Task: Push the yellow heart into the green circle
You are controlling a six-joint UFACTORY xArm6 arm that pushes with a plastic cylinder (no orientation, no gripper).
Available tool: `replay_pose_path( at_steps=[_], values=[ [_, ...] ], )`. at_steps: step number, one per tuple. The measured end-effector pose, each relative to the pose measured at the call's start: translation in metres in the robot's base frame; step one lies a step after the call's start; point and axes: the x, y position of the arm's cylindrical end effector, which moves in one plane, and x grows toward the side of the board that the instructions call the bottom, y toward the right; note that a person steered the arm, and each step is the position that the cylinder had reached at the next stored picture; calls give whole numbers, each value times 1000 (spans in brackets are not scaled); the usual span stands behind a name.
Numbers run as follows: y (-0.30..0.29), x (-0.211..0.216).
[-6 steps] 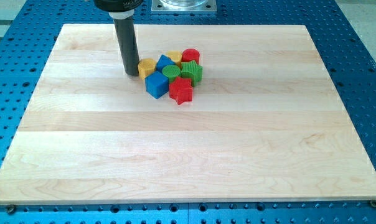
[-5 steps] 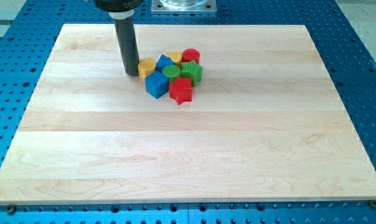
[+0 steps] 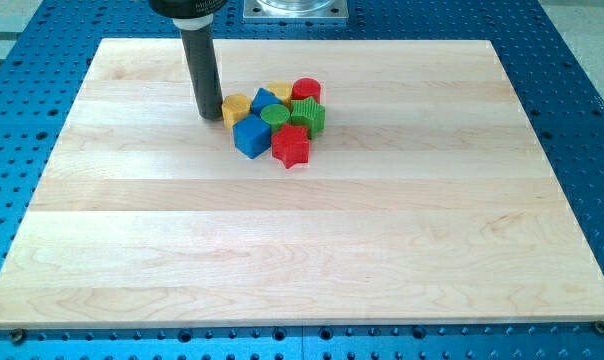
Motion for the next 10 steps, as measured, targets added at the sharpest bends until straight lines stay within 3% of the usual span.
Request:
replay_pose_path(
  at_steps=[2, 6, 8, 9, 10],
  values=[
    [11, -93],
    [93, -48],
    [112, 25],
    [117, -25],
    [155, -35]
  ],
)
